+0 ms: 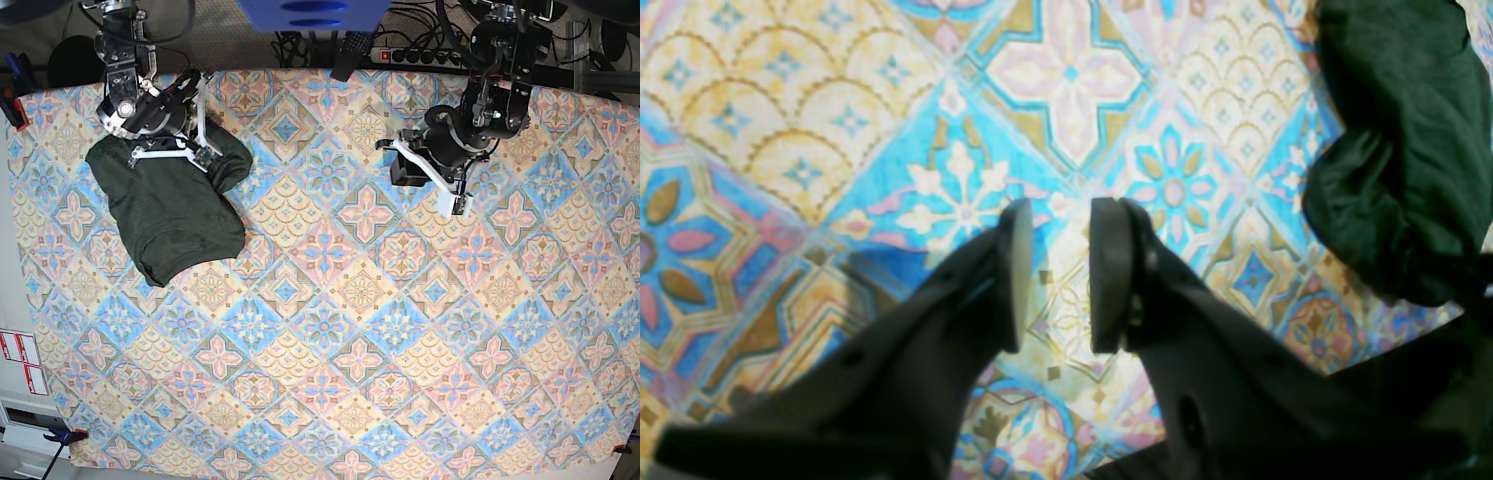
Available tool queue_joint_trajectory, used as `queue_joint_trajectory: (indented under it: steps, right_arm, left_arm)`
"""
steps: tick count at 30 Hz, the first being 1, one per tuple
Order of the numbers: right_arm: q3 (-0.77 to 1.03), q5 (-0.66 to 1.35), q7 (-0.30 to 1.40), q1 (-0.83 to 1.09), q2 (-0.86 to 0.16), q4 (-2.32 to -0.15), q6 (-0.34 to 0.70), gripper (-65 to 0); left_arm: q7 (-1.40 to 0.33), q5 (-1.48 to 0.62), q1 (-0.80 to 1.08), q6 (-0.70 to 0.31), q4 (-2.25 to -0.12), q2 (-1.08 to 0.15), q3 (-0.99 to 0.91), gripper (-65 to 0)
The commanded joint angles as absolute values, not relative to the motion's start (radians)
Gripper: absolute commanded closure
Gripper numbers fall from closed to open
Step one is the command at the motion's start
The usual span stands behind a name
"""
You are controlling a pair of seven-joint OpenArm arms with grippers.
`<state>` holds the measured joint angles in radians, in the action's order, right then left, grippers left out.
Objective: Fold the T-shirt properly
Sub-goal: 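Drag the green bundle with the right gripper toward the table corner, then press the bundle flat and open the right gripper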
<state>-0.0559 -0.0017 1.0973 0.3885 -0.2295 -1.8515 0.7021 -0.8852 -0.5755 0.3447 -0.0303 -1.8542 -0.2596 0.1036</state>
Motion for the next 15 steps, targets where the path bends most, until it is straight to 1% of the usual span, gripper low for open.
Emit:
queue_joint_trajectory:
  steps: [1, 7, 15]
  right_arm:
    - [-0.015, -0.004, 1.090, 0.387, -0.242, -1.870, 0.698, 0.0]
    - [0.104, -0.004, 1.095, 0.398, -0.243, -1.870, 0.698, 0.0]
    - [0.137, -0.005, 1.095, 0.444, -0.246, -1.859, 0.698, 0.0]
  left_arm:
    - [-0.871, -0.582, 0.346, -0.038, -1.874, -0.260, 0.094, -14.4]
    - [-0.871, -0.581, 0.360, -0.038, -1.874, -0.260, 0.094, -14.4]
    - [-0.871, -0.582, 0.357, -0.038, -1.874, -0.259, 0.096, -14.4]
